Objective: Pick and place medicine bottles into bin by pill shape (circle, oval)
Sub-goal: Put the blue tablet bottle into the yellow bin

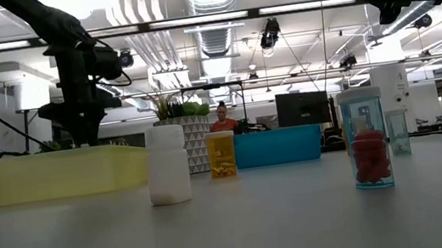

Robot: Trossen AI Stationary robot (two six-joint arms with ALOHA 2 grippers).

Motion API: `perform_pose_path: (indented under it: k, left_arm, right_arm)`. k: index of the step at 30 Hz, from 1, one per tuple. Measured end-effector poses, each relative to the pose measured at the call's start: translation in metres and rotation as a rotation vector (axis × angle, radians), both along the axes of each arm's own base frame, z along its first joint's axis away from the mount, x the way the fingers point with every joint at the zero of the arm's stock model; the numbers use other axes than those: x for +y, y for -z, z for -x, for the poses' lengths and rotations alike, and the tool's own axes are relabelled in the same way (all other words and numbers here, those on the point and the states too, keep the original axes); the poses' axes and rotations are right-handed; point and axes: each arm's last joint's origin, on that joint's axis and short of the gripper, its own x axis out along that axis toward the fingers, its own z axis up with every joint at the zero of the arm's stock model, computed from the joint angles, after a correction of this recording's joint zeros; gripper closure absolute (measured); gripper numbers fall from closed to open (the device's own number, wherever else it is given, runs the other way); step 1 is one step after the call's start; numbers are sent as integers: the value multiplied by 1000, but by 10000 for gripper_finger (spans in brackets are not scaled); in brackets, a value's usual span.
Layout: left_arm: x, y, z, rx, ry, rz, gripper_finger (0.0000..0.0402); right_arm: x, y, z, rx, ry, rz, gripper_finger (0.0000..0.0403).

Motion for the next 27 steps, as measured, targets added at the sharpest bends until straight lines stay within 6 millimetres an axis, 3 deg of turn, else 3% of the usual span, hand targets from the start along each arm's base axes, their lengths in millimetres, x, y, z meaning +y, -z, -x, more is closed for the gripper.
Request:
perform_pose_path:
  k: [13,27]
  left_arm:
    - [-6,18,5,27,-27,38,308]
    - [-5,19,5,39,-55,11,262]
  right_arm:
    - [0,0,0,1,1,3,394]
    - [0,0,0,2,3,9,394]
